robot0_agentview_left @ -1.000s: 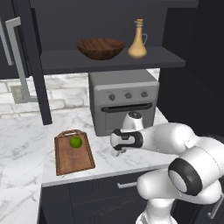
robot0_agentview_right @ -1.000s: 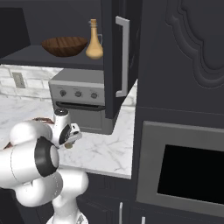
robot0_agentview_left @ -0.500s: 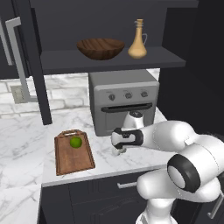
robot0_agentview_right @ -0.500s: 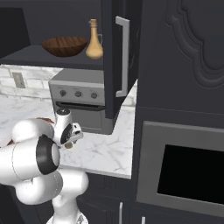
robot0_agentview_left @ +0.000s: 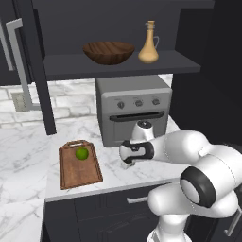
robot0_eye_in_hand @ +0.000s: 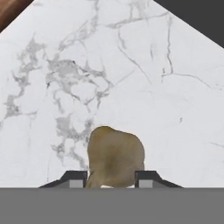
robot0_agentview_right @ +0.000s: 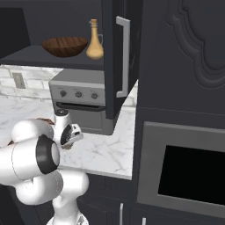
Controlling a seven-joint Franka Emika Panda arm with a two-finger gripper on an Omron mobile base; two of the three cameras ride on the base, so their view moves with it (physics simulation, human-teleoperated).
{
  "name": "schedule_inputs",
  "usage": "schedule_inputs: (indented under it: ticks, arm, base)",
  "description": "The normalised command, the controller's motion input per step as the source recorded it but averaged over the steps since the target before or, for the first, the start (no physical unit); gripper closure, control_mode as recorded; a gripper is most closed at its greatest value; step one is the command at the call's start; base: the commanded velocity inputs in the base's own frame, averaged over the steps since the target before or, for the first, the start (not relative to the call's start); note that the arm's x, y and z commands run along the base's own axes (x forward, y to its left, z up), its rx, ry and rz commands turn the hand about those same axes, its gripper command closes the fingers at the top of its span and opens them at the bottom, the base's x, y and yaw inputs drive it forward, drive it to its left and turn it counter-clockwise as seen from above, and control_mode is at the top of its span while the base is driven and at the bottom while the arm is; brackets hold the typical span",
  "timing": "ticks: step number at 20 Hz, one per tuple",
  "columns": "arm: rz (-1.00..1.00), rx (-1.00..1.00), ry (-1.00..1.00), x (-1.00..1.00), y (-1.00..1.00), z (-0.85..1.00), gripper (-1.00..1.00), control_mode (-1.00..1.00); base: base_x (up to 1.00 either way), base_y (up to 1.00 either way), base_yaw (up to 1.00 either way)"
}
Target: Open the cabinet. Place the bowl and condiment on the counter. Then place the lime and garlic on the cutting board.
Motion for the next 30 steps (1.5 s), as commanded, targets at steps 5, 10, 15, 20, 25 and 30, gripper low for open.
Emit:
schedule_inputs:
  ticks: [5, 10, 15, 20, 25, 30]
  arm:
    - [0.01, -0.09, -0.05, -0.06, 0.08, 0.4, 1.0, -1.0]
    - [0.05, -0.09, -0.02, -0.01, 0.27, 0.61, 1.0, -1.0]
    - [0.14, -0.01, 0.0, -0.01, 0.52, 0.32, 1.0, -1.0]
    - [0.26, 0.0, 0.04, 0.0, 0.76, 0.02, 1.0, -1.0]
    - [0.28, 0.0, 0.0, 0.01, 0.84, 0.0, 1.0, -1.0]
    - [0.21, 0.0, 0.01, 0.0, 0.75, 0.0, 1.0, -1.0]
  base:
    - [0.0, 0.0, 0.0]
    - [0.0, 0.0, 0.0]
    - [0.0, 0.0, 0.0]
    - [0.0, 0.0, 0.0]
    - [0.0, 0.0, 0.0]
    - [0.0, 0.0, 0.0]
